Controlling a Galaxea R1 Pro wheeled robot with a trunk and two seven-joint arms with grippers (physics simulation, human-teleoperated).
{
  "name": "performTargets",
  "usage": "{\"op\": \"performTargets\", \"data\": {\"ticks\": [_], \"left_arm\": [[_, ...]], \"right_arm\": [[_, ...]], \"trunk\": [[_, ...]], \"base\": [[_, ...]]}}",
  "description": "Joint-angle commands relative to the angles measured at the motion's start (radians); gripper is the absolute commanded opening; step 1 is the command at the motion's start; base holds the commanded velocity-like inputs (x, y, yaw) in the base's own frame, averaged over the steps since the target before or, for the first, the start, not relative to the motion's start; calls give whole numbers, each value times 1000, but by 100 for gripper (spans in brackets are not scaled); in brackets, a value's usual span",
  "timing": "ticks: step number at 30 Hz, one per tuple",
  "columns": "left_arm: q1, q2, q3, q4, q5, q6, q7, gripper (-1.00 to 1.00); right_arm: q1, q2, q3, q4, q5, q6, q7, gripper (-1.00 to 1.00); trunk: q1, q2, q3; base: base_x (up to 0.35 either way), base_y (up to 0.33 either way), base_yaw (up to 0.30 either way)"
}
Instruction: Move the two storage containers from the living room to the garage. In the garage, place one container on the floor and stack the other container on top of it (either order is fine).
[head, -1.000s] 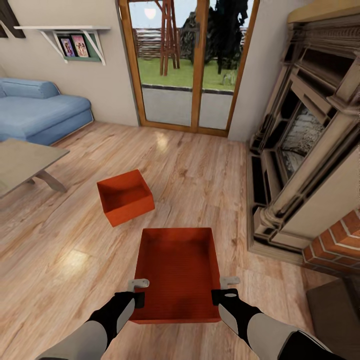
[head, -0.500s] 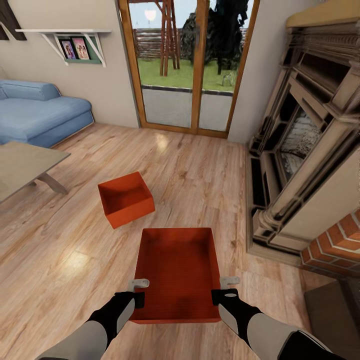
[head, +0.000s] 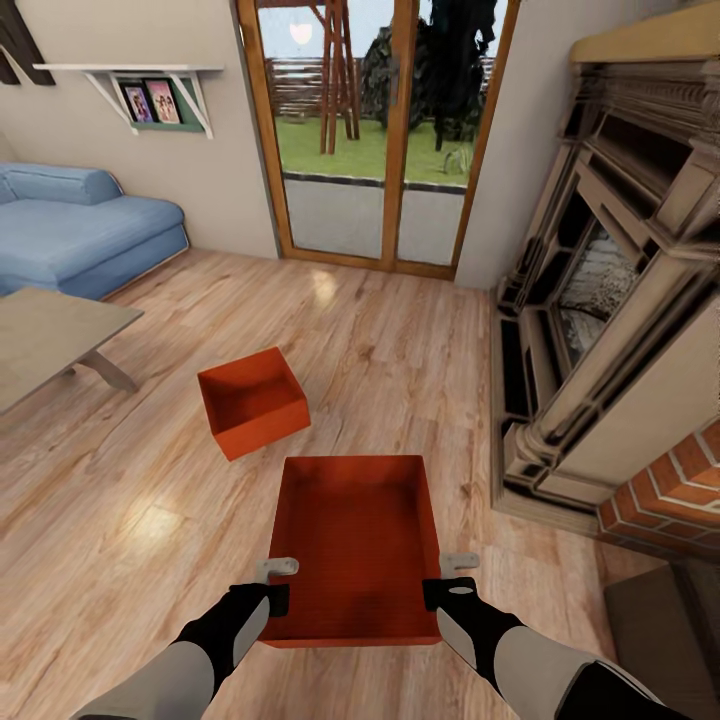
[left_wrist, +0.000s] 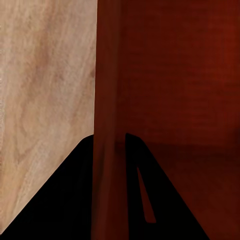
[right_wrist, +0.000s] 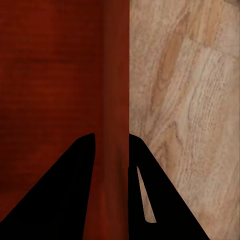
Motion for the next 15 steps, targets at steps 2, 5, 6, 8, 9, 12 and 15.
{"op": "performTargets", "data": {"ticks": [2,5,6,8,9,12,15], "left_arm": [[0,2,7,1,12,6,8,-100],[0,2,8,1,12,6,8,-100],[0,2,8,1,12,6,8,-100],[0,2,7,1,12,6,8,-100],[0,2,7,1,12,6,8,-100],[0,2,7,1,12,6,8,-100],[0,2,8,2,12,6,8,-100]], "right_arm": [[-1,-2,-9,-4,15,-15,-2,-100],[-1,-2,-9,-4,15,-16,-2,-100],[-1,-2,-9,-4,15,-16,-2,-100],[-1,-1,-9,-4,15,-16,-2,-100],[-1,-2,-9,-4,15,-16,-2,-100],[-1,-2,-9,-4,15,-16,-2,-100],[-1,-2,-9,-4,15,-16,-2,-100]], "trunk": [[-8,14,6],[-19,35,15],[-23,42,18],[-31,56,25],[-35,63,28],[-46,84,37],[-58,105,46]], "base": [[0,0,0],[0,0,0],[0,0,0],[0,0,0],[0,0,0],[0,0,0],[0,0,0]]}}
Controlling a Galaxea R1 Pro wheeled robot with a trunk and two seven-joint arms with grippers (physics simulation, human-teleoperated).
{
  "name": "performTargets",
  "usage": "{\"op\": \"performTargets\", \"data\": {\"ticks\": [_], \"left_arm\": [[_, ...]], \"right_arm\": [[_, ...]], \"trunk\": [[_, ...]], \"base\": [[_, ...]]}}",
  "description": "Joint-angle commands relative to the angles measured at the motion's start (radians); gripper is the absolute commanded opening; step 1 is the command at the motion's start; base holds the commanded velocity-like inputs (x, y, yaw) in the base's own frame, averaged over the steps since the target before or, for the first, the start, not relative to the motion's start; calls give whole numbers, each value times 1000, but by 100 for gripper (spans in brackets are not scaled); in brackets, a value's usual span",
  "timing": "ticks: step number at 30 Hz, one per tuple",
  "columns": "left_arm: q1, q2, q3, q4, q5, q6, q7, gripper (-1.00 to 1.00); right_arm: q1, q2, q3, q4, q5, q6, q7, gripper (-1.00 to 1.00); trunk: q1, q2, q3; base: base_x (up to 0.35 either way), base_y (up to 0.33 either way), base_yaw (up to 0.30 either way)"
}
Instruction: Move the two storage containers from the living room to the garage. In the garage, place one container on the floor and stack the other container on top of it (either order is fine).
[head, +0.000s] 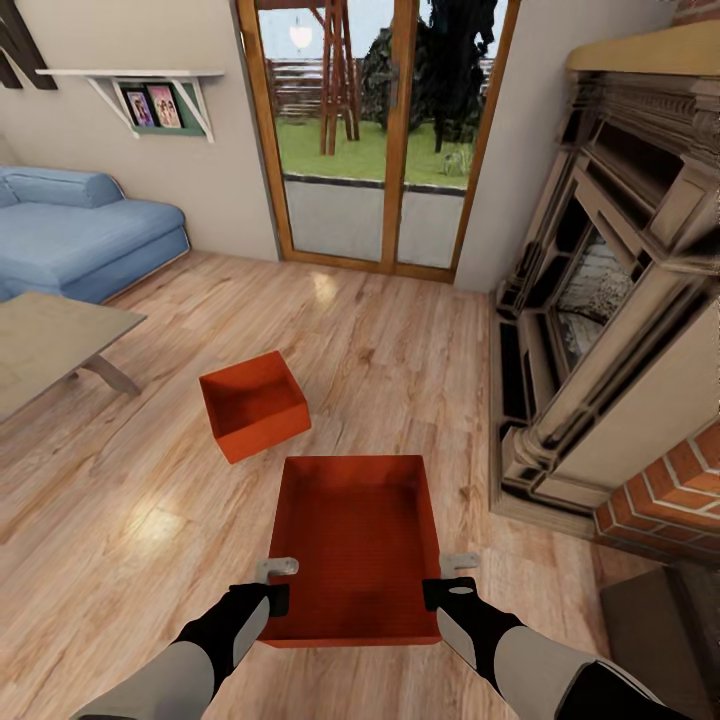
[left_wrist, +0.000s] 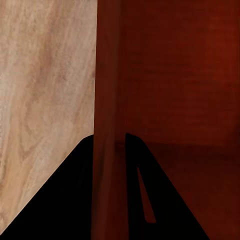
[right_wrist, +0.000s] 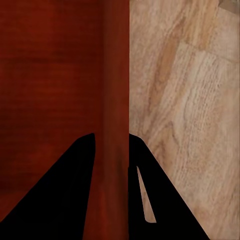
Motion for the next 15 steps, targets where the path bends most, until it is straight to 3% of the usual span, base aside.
{"op": "performTargets", "data": {"ticks": [1,15], "left_arm": [[0,2,7,1,12,6,8,-100],[0,2,8,0,12,6,8,-100]], "right_arm": [[-1,-2,-9,-4,14,-16,-2,-100],[-1,-2,-9,-4,14,-18,-2,-100]], "trunk": [[-4,7,3],[-58,105,46]], "base": [[0,0,0],[0,0,0]]}}
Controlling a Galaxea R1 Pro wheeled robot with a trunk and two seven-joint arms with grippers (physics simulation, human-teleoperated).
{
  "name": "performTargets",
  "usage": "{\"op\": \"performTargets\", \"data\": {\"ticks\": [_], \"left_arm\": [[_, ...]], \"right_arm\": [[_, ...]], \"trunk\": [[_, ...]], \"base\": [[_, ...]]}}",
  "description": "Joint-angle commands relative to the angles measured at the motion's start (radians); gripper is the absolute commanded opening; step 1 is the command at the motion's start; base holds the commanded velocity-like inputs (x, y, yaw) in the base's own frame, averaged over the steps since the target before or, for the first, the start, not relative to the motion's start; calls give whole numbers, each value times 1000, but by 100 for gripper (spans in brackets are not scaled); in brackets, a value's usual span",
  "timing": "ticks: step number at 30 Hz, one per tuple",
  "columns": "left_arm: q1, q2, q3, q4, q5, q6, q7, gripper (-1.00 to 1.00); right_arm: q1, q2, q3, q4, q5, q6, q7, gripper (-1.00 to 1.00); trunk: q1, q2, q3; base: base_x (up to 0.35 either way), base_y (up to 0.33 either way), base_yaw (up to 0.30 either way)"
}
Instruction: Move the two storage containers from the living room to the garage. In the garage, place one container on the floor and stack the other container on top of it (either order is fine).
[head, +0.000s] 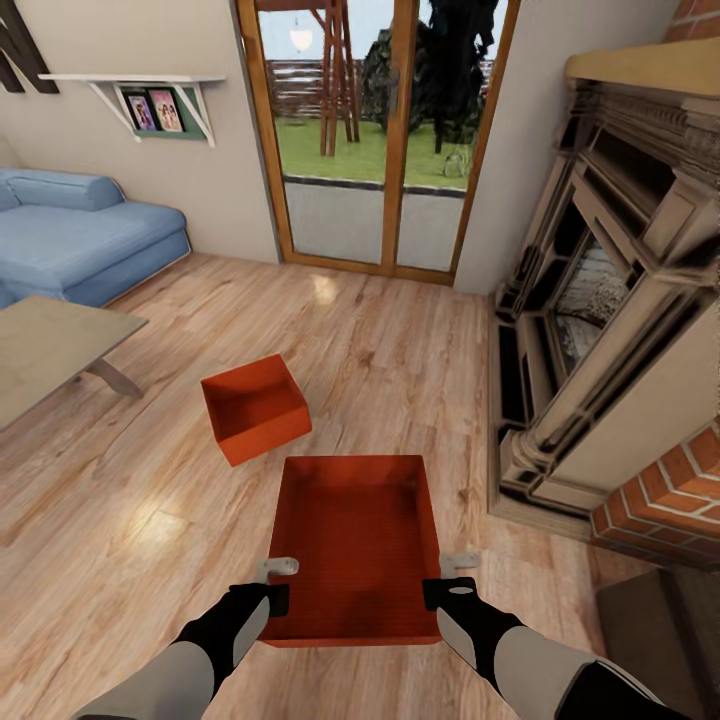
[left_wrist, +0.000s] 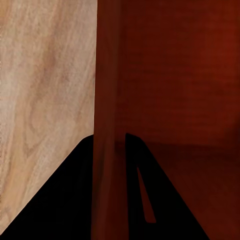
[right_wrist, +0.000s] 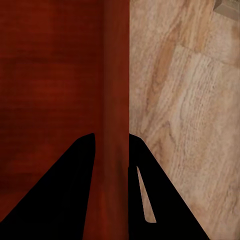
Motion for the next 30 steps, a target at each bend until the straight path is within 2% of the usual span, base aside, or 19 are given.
{"op": "performTargets", "data": {"ticks": [1,30], "left_arm": [[0,2,8,1,12,6,8,-100],[0,8,9,-1,13,6,7,-100]], "right_arm": [[-1,-2,-9,-4,14,-17,-2,-100],[-1,-2,-9,-4,14,-17,-2,-100]], "trunk": [[-4,7,3],[-115,210,93]], "base": [[0,0,0],[0,0,0]]}}
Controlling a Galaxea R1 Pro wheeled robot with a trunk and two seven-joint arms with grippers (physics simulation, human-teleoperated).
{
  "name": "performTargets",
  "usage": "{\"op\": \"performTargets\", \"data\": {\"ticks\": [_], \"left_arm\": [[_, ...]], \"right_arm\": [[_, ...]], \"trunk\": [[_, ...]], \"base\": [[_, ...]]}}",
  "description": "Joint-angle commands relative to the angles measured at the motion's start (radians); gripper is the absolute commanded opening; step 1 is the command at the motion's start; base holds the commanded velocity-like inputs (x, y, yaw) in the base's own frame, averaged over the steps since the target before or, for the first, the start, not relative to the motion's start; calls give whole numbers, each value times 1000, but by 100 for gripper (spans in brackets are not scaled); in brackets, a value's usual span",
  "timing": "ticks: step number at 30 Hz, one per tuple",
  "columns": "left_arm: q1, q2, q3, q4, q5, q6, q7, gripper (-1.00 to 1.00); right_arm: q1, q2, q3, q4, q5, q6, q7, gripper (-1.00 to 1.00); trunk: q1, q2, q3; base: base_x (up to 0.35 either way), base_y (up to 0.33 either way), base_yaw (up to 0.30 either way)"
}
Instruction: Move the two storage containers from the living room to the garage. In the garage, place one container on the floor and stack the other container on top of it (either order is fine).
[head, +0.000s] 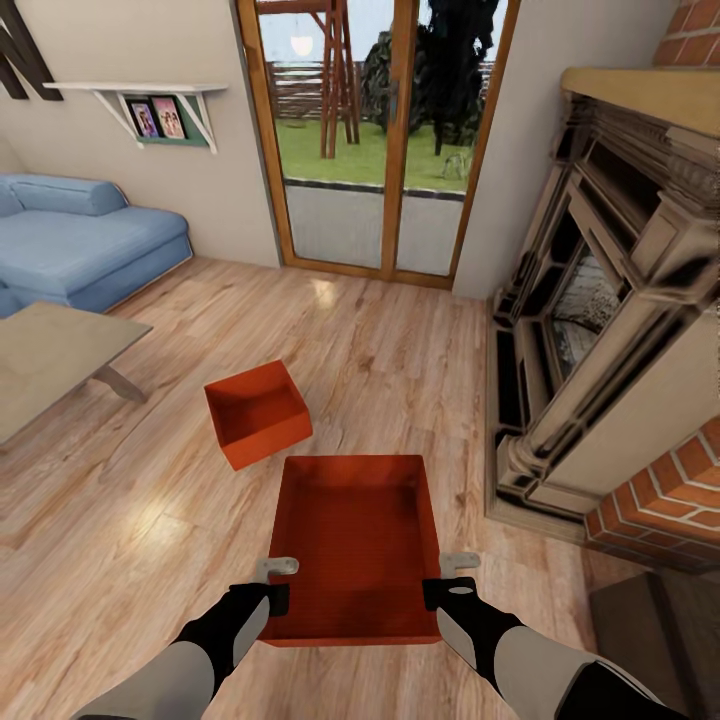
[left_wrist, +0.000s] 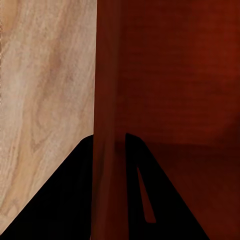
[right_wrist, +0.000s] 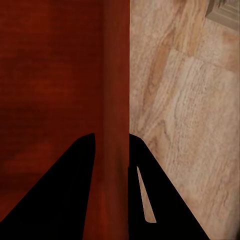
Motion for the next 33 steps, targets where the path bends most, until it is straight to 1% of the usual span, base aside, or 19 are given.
{"op": "performTargets", "data": {"ticks": [1,33], "left_arm": [[0,8,8,1,15,6,7,-100],[0,8,8,-1,15,6,7,-100]], "right_arm": [[-1,-2,-8,-4,14,-15,-2,-100],[-1,-2,-8,-4,14,-15,-3,-100]], "trunk": [[-4,7,3],[-127,231,103]], "base": [[0,0,0],[0,0,0]]}}
